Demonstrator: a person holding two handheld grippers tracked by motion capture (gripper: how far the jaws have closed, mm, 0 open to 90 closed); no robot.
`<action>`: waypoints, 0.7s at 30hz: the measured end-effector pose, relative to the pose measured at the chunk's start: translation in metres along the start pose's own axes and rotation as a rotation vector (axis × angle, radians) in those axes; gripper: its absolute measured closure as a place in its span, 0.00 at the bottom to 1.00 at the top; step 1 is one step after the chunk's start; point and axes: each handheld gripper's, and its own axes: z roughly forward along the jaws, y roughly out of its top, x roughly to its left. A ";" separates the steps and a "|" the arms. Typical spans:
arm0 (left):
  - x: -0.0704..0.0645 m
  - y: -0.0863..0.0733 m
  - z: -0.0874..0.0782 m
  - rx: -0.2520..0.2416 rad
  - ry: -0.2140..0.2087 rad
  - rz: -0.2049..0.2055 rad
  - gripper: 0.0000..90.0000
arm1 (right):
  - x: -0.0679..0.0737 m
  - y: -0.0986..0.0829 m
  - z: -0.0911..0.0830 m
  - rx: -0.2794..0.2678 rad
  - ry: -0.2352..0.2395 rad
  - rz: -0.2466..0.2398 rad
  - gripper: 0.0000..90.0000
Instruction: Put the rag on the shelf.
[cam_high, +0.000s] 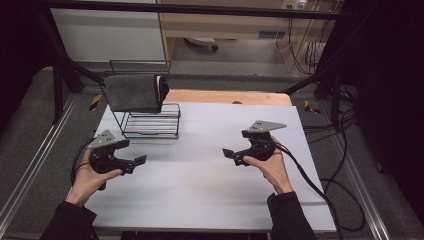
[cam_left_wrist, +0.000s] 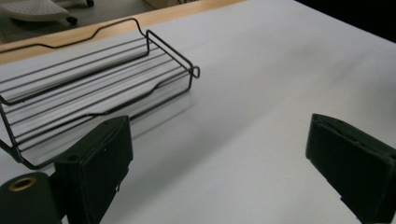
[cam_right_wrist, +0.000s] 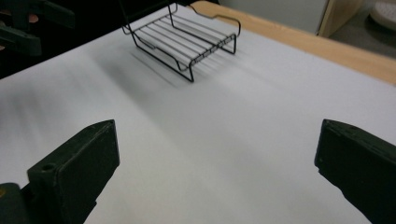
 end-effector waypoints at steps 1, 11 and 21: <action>0.000 -0.004 0.002 0.005 -0.004 -0.003 0.08 | -0.003 -0.007 -0.001 0.005 0.002 0.009 0.01; -0.001 -0.031 0.015 0.051 -0.006 -0.013 0.10 | -0.026 -0.066 -0.012 0.029 0.004 0.083 0.01; -0.003 -0.052 0.019 0.087 -0.009 0.010 0.11 | -0.042 -0.111 -0.035 0.036 -0.027 0.133 0.01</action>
